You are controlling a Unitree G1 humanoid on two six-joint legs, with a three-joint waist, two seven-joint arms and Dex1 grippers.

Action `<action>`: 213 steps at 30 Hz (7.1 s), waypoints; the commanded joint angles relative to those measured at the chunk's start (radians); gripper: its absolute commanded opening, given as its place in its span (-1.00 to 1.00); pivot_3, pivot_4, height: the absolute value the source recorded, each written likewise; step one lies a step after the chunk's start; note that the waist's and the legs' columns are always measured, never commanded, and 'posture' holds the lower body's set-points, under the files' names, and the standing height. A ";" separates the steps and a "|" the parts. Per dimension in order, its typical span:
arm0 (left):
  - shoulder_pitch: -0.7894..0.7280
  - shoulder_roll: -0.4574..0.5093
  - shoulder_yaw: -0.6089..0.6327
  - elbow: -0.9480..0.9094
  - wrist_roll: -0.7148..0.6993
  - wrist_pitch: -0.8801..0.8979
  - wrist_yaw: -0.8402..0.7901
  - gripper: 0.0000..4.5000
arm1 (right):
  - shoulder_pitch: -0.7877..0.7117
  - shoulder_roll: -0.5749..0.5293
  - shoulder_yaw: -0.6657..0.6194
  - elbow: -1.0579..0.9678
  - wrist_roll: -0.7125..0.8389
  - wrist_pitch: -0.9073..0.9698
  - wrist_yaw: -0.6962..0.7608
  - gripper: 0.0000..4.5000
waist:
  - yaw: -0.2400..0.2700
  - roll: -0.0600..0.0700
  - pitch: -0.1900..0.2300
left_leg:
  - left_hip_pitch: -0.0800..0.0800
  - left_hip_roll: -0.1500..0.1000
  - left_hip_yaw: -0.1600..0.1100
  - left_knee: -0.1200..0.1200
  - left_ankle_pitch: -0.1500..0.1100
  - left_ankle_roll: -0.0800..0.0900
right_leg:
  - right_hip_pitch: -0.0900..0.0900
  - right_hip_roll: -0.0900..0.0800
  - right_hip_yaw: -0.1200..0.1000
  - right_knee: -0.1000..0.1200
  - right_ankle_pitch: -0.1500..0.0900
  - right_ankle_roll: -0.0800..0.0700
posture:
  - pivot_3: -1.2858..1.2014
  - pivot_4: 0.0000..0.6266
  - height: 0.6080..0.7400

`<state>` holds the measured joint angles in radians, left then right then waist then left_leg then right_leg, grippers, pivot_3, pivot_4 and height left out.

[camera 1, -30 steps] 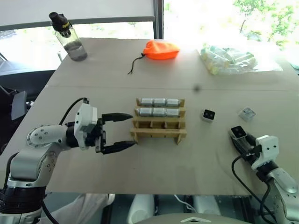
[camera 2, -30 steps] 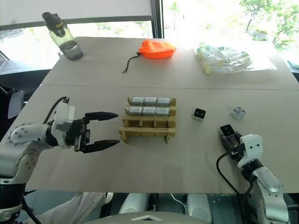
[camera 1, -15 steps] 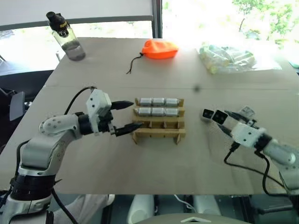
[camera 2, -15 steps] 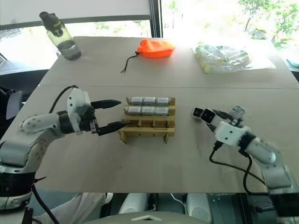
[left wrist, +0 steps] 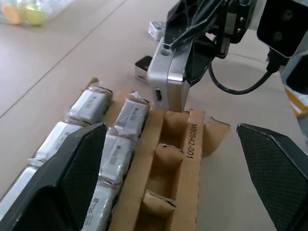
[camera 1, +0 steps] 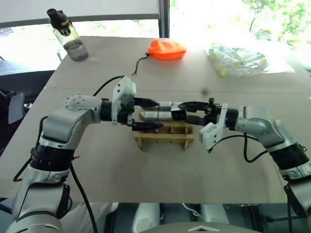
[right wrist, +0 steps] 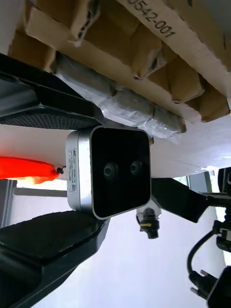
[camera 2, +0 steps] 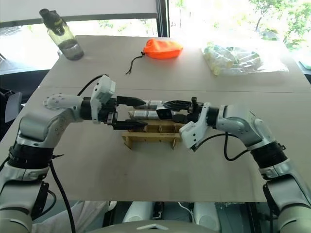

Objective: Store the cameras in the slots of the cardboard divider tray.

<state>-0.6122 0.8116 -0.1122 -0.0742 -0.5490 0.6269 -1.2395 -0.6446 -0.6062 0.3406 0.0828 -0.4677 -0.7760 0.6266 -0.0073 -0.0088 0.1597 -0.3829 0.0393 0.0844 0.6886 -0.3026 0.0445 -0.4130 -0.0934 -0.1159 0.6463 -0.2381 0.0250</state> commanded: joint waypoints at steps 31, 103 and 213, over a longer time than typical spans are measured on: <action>-0.096 -0.012 -0.058 0.026 0.053 0.042 -0.155 -0.42 | -0.106 0.094 0.125 0.010 -0.059 -0.009 0.006 -0.18 | -0.005 0.000 0.000 | 0.000 0.000 -0.001 0.001 0.000 0.000 | 0.000 0.000 0.000 0.001 0.000 0.000 | 0.03 -0.52 0.78; -0.159 -0.016 -0.136 0.396 0.306 -0.655 -0.375 -0.69 | 0.921 0.009 -0.508 -0.328 1.088 0.635 0.583 0.60 | 0.023 -0.002 0.000 | 0.001 -0.001 -0.004 0.003 0.000 0.001 | 0.002 0.001 -0.001 0.003 0.000 0.000 | 0.03 -0.52 0.78; -0.345 -0.143 -0.179 0.235 0.224 0.002 -0.177 1.00 | 0.019 0.051 0.058 -0.055 -0.341 0.148 -0.361 -0.14 | -0.004 -0.005 0.003 | -0.003 0.000 -0.002 0.009 0.000 0.000 | -0.003 0.000 0.001 0.009 0.000 0.000 | 0.03 -0.52 0.78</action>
<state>-0.9413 0.6626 -0.3044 0.1736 -0.3273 0.6279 -1.4138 -0.6136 -0.5590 0.4174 0.0467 -0.8167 -0.6342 0.2829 -0.0113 -0.0133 0.1623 -0.3856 0.0392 0.0826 0.6971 -0.3027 0.0444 -0.4157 -0.0936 -0.1150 0.6549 -0.2383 0.0249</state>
